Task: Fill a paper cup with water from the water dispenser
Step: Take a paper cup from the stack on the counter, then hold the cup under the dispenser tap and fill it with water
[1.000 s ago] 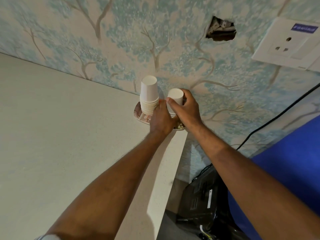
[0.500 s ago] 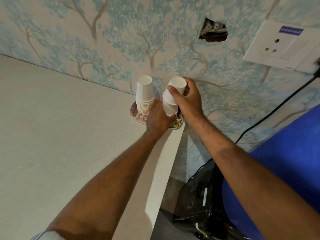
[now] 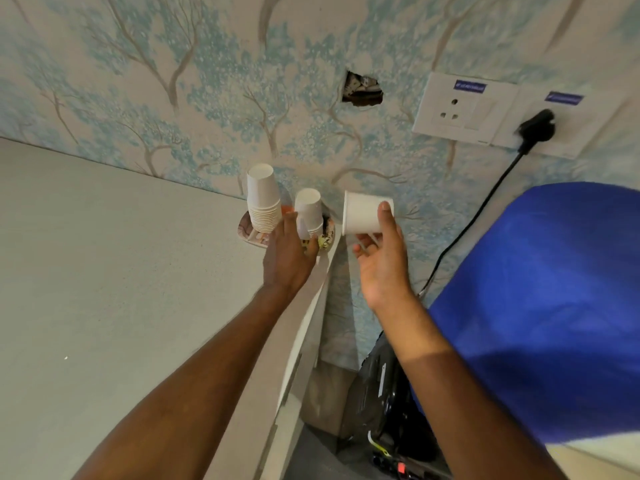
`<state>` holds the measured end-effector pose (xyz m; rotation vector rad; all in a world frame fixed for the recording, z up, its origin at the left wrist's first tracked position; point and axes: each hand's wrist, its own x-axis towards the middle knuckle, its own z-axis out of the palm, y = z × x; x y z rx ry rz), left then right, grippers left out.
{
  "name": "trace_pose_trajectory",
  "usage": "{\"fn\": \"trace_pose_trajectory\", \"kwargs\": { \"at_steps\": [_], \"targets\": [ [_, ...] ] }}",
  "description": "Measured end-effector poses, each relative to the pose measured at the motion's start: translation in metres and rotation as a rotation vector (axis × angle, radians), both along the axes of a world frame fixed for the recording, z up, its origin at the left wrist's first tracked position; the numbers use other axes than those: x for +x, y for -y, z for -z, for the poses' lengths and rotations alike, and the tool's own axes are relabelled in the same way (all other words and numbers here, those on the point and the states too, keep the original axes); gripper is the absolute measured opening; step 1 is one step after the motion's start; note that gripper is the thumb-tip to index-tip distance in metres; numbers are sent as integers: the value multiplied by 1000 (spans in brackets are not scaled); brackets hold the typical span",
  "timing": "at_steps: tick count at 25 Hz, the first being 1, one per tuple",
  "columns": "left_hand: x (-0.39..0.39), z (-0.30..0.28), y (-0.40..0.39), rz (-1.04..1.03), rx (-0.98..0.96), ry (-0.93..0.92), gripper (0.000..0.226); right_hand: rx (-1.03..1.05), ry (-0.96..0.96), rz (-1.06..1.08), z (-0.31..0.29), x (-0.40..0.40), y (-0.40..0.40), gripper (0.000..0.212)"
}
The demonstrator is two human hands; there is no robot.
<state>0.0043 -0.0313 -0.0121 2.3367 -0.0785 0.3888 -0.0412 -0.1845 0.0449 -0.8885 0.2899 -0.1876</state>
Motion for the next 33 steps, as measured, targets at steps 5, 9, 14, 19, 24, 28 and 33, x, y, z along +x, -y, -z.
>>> {"fn": "trace_pose_trajectory", "kwargs": {
  "at_steps": [5,9,14,19,24,28,33],
  "targets": [
    [-80,5,27,-8,-48,-14,56,186,-51,-59,53,-92,20,40],
    [-147,23,52,-1,-51,-76,57,241,-75,-123,88,-170,45,57],
    [-229,54,86,2,-41,-124,55,221,-122,-188,137,-257,89,66],
    [-305,93,116,49,-64,-231,55,122,-167,-208,182,-331,126,67],
    [-351,133,134,129,-5,-355,58,-293,-340,-77,225,-388,147,57],
    [-352,165,150,186,5,-424,58,-512,-456,-4,278,-410,161,58],
    [-322,206,169,187,6,-358,68,-784,-649,-38,368,-414,175,70]
  ]
}}
